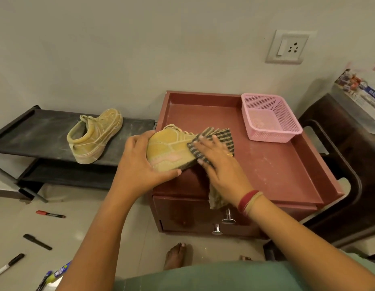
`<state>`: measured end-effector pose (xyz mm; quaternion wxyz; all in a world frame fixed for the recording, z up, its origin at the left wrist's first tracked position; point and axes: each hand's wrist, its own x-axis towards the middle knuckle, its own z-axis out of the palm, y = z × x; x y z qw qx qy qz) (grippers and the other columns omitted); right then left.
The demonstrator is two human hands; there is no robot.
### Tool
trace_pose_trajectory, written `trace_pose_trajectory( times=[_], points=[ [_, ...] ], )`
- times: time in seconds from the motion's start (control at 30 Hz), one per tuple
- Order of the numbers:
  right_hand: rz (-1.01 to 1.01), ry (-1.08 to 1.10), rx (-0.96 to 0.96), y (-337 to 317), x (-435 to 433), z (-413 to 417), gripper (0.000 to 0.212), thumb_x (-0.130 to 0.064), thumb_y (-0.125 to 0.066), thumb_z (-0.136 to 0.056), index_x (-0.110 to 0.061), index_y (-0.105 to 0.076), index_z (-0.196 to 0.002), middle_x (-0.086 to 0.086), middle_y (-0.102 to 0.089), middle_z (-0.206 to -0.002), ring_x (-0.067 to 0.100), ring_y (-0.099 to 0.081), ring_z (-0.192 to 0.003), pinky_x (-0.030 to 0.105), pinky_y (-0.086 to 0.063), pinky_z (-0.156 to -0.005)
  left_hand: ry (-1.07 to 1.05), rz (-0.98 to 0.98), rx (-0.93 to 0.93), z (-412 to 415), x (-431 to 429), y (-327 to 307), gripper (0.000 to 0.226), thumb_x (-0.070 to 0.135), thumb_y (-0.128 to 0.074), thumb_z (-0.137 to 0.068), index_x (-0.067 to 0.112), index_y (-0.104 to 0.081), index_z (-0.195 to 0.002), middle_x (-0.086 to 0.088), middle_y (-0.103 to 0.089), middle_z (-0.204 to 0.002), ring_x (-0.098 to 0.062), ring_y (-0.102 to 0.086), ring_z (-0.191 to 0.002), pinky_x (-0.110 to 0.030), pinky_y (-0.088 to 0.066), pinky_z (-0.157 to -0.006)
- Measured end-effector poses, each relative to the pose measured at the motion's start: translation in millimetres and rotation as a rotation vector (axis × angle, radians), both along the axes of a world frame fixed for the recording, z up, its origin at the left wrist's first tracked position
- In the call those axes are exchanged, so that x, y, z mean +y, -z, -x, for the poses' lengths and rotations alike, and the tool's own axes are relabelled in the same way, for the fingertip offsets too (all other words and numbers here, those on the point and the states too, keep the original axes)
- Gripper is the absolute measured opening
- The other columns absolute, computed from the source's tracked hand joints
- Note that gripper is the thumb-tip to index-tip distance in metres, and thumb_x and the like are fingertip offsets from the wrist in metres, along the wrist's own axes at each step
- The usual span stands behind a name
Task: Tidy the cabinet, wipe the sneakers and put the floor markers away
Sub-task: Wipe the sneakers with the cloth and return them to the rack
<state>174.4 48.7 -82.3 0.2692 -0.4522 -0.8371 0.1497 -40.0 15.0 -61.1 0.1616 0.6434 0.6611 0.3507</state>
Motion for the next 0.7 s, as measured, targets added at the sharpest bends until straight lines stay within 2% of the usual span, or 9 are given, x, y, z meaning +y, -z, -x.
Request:
trace_pose_trajectory(
  times=[0.1, 0.17, 0.23, 0.33, 0.4, 0.43, 0.53, 0.57, 0.7],
  points=[
    [-0.041, -0.163, -0.064, 5, -18, 11, 0.048, -0.026, -0.038, -0.096, -0.033, -0.031, -0.143, -0.014, -0.025, -0.151, 0.010, -0.010, -0.143, 0.032, -0.009, -0.118, 0.009, 0.003, 0.001, 1, -1, 1, 0.111, 0.060, -0.084, -0.044, 0.028, -0.038, -0.140, 0.007, -0.034, -0.125, -0.005, -0.037, -0.110, -0.024, -0.034, -0.089],
    [-0.062, -0.105, -0.079, 7, -6, 0, 0.049, -0.024, -0.035, -0.095, -0.036, -0.030, -0.142, -0.017, -0.021, -0.151, 0.008, -0.008, -0.143, 0.035, -0.009, -0.118, 0.005, 0.027, 0.009, 2, -1, 0, 0.110, 0.058, -0.085, -0.045, 0.029, -0.037, -0.140, 0.006, -0.034, -0.128, -0.004, -0.034, -0.110, -0.023, -0.033, -0.090],
    [0.015, 0.031, 0.048, 8, 14, -12, 0.043, -0.025, -0.038, -0.097, -0.035, -0.038, -0.138, -0.012, -0.027, -0.151, 0.013, -0.015, -0.143, 0.038, -0.015, -0.118, 0.007, 0.037, 0.013, 2, -1, -1, 0.106, 0.050, -0.087, -0.050, 0.031, -0.035, -0.141, 0.007, -0.033, -0.128, -0.003, -0.033, -0.110, -0.024, -0.032, -0.091],
    [0.169, 0.177, 0.429, 2, 28, -22, 0.039, -0.026, -0.045, -0.097, -0.024, -0.043, -0.136, 0.001, -0.040, -0.146, 0.017, -0.032, -0.137, 0.041, -0.026, -0.114, 0.013, 0.042, 0.016, 5, -1, -2, 0.106, 0.049, -0.087, -0.052, 0.033, -0.034, -0.142, 0.009, -0.031, -0.127, -0.003, -0.031, -0.110, -0.025, -0.033, -0.092],
    [0.110, 0.219, 0.524, -4, 25, -22, 0.042, -0.033, -0.043, -0.096, -0.021, -0.043, -0.137, 0.001, -0.043, -0.144, 0.015, -0.035, -0.135, 0.043, -0.029, -0.112, 0.005, 0.062, 0.006, 8, 1, -1, 0.106, 0.051, -0.087, -0.052, 0.033, -0.034, -0.142, 0.007, -0.033, -0.131, -0.004, -0.032, -0.111, -0.026, -0.035, -0.092],
    [0.059, 0.180, 0.476, -7, 20, -20, 0.043, -0.036, -0.040, -0.096, -0.022, -0.043, -0.137, 0.000, -0.042, -0.145, 0.014, -0.033, -0.136, 0.042, -0.028, -0.113, 0.002, 0.069, 0.002, 10, 2, 0, 0.107, 0.052, -0.087, -0.051, 0.032, -0.034, -0.142, 0.006, -0.034, -0.132, -0.004, -0.033, -0.112, -0.027, -0.036, -0.093],
    [-0.102, -0.093, 0.002, 3, 5, -12, 0.045, -0.042, -0.032, -0.096, -0.034, -0.034, -0.141, -0.010, -0.029, -0.151, 0.009, -0.016, -0.142, 0.037, -0.014, -0.117, 0.003, 0.079, -0.011, 12, 3, 1, 0.109, 0.054, -0.088, -0.049, 0.032, -0.036, -0.142, 0.004, -0.036, -0.134, -0.005, -0.034, -0.112, -0.028, -0.037, -0.093],
    [-0.124, -0.127, -0.098, 10, 6, -12, 0.046, -0.043, -0.030, -0.096, -0.037, -0.030, -0.142, -0.013, -0.025, -0.152, 0.009, -0.011, -0.143, 0.038, -0.012, -0.117, 0.005, 0.080, -0.014, 12, 4, 1, 0.108, 0.053, -0.088, -0.050, 0.032, -0.036, -0.142, 0.004, -0.036, -0.134, -0.005, -0.034, -0.112, -0.028, -0.036, -0.093],
    [0.010, 0.037, -0.025, 7, 26, -19, 0.046, -0.042, -0.030, -0.097, -0.036, -0.029, -0.142, -0.012, -0.023, -0.152, 0.012, -0.011, -0.143, 0.044, -0.015, -0.117, 0.009, 0.085, -0.011, 13, 4, 0, 0.106, 0.048, -0.087, -0.052, 0.032, -0.035, -0.142, 0.003, -0.035, -0.134, -0.005, -0.033, -0.113, -0.027, -0.035, -0.094]
  ],
)
